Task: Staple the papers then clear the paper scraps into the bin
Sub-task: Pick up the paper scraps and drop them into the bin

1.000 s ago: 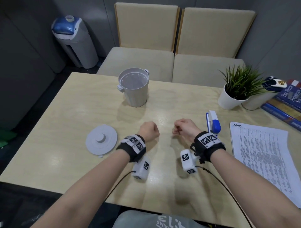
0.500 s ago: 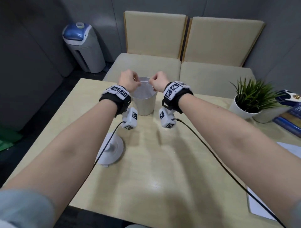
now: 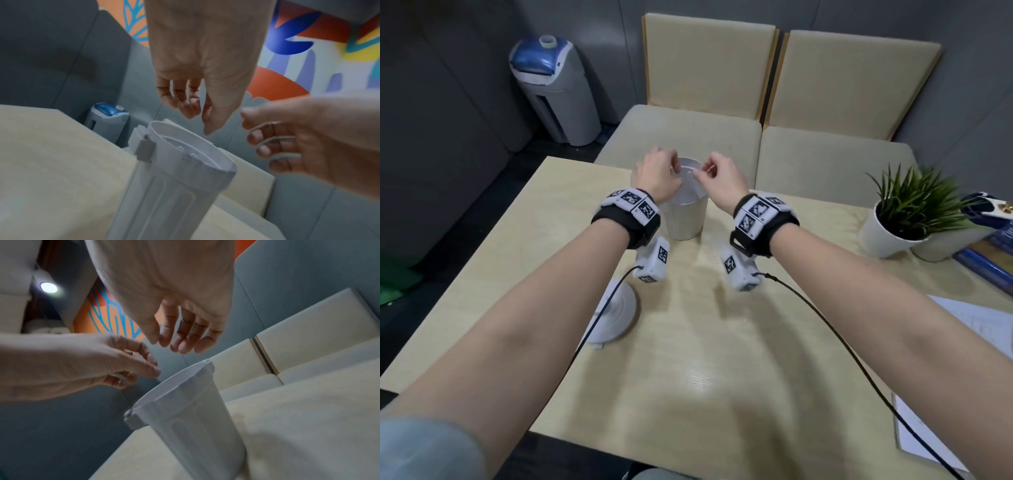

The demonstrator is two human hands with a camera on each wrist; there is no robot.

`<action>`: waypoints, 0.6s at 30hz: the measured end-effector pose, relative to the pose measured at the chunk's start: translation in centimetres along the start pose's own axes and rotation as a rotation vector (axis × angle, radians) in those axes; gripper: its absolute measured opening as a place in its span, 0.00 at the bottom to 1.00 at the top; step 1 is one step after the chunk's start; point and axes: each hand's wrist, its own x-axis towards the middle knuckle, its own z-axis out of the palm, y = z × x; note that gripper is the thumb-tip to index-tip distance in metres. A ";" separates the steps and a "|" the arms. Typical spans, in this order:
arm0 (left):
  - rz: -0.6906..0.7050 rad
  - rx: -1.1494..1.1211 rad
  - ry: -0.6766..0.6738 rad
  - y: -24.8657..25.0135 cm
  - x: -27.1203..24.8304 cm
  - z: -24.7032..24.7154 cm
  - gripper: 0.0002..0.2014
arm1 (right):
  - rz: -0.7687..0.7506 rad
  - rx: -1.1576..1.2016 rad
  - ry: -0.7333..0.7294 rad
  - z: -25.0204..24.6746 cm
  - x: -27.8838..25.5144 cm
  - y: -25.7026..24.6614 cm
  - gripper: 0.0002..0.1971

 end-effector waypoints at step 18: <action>0.025 -0.012 -0.434 -5.7 -21.2 11.0 0.12 | 0.109 -0.375 -0.331 2.0 -17.1 17.1 0.03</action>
